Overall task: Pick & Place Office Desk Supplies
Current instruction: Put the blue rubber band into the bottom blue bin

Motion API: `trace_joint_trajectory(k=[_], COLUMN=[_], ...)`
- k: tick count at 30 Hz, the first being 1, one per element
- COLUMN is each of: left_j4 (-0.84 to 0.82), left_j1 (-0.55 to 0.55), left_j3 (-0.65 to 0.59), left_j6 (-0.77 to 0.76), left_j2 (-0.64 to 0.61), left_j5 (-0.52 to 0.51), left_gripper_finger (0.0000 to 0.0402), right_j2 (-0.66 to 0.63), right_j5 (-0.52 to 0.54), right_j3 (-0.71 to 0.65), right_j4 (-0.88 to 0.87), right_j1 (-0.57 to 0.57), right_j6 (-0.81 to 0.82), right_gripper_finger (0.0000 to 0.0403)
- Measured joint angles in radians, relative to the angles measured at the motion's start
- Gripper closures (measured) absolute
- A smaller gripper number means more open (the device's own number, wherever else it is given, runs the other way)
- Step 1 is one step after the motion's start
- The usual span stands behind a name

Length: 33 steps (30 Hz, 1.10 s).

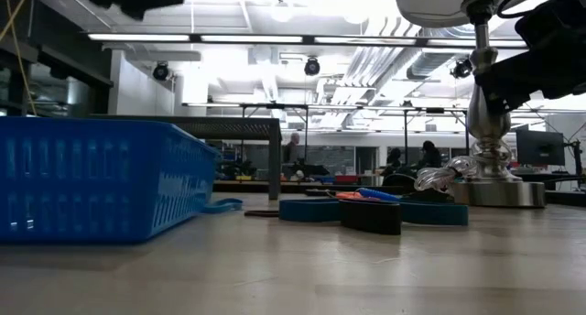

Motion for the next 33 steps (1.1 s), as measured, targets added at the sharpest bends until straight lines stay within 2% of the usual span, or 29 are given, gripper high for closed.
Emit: trace_joint_trajectory(k=[6, 12, 15, 19, 22, 26, 33], left_j4=[0.0, 0.002, 0.008, 0.021, -0.032, -0.192, -0.469], left_j1=[0.0, 0.024, 0.062, 0.124, 0.163, 0.195, 0.216], left_j3=[0.1, 0.104, 0.105, 0.133, 0.225, 0.398, 0.686], left_j6=[0.025, -0.134, -0.186, -0.228, -0.259, -0.254, -0.159], left_j2=[0.141, 0.265, 0.327, 0.414, 0.485, 0.594, 0.797], left_j5=[-0.049, -0.072, -0.028, 0.09, 0.172, 0.235, 0.332], left_gripper_finger=[0.0341, 0.0341, 0.0341, 0.0341, 0.0341, 0.0341, 0.0341], right_j2=[0.0, 0.0, 0.0, 0.0, 0.0, 0.0, 0.0], right_j5=[0.0, 0.0, 0.0, 0.0, 0.0, 0.0, 0.0], right_j3=[0.0, 0.0, 0.0, 0.0, 0.0, 0.0, 0.0], right_j4=[0.0, 0.0, 0.0, 0.0, 0.0, 0.002, 0.003], right_j1=[0.0, 0.0, 0.0, 0.0, 0.0, 0.0, 0.0], right_j6=[0.0, 0.0, 0.0, 0.0, 0.0, 0.0, 0.0], right_gripper_finger=[0.0302, 0.0302, 0.0302, 0.0302, 0.0302, 0.0302, 0.0302])
